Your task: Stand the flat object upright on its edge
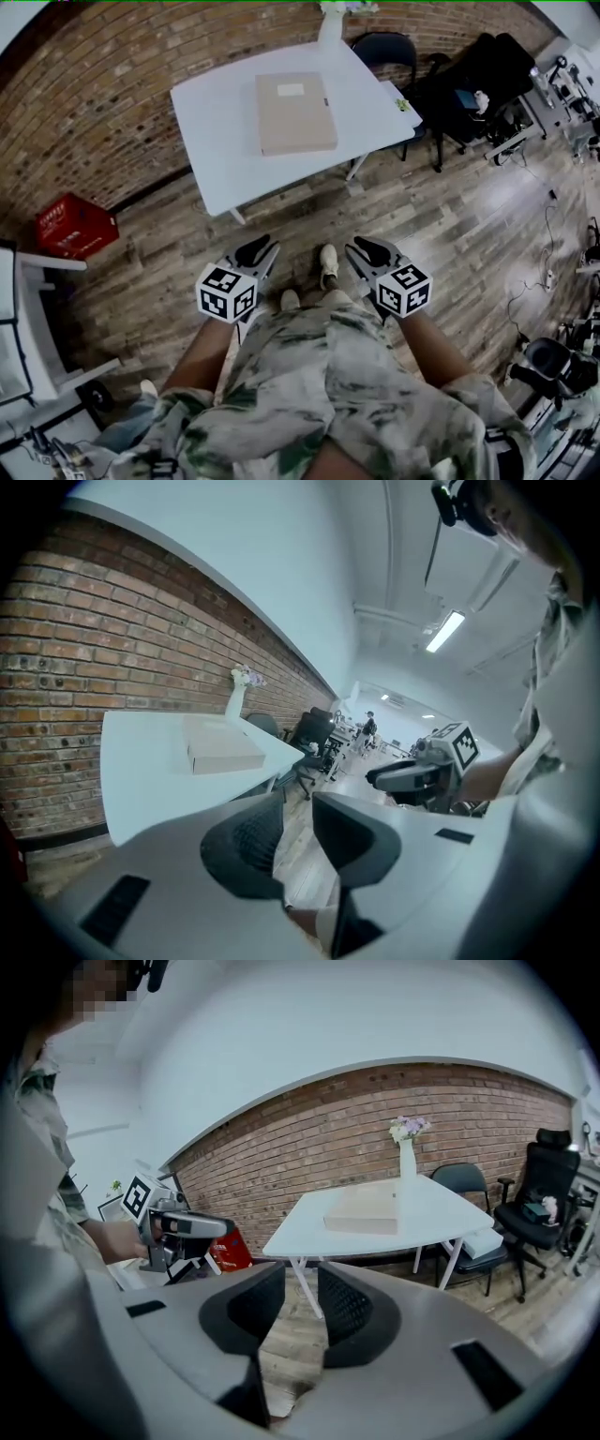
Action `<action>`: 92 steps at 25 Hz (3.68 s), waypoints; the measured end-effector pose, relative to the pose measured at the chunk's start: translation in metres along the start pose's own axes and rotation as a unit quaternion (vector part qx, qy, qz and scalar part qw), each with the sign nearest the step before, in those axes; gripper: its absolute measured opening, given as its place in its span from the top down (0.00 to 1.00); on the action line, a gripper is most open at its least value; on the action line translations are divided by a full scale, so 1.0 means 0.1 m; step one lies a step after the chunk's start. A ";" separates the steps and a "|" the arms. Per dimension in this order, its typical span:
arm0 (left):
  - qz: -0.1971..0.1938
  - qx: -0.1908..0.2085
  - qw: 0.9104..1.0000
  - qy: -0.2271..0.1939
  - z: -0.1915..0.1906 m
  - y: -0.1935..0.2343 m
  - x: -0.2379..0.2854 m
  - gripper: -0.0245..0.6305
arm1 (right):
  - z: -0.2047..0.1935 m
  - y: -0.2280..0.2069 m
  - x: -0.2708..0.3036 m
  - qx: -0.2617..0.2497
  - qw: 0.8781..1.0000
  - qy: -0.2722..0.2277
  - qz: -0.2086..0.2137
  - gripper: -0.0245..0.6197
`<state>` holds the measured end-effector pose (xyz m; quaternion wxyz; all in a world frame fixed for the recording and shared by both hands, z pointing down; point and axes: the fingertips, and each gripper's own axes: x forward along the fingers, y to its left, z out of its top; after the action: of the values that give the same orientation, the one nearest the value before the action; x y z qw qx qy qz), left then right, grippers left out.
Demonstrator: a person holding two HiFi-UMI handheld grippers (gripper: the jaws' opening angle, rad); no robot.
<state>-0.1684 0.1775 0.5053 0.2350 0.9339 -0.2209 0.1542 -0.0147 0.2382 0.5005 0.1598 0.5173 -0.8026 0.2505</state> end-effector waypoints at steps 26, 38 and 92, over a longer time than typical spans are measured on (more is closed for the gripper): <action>0.100 -0.063 0.993 0.025 1.20 1.61 1.71 0.80 | 1.24 -2.36 1.70 0.061 0.996 0.030 0.065 0.75; 0.102 -0.090 0.989 0.055 1.37 2.42 2.19 0.74 | 1.42 -2.93 2.49 0.097 0.991 0.066 0.065 0.71; 0.117 -0.222 0.954 0.167 1.20 3.53 3.23 0.59 | 1.62 -3.60 3.76 0.173 0.950 0.218 0.145 0.69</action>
<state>-0.0417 -0.2728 0.6614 0.4502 0.7869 -0.3143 0.2817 0.1579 -0.2581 0.6465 0.2008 0.3478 -0.7590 0.5125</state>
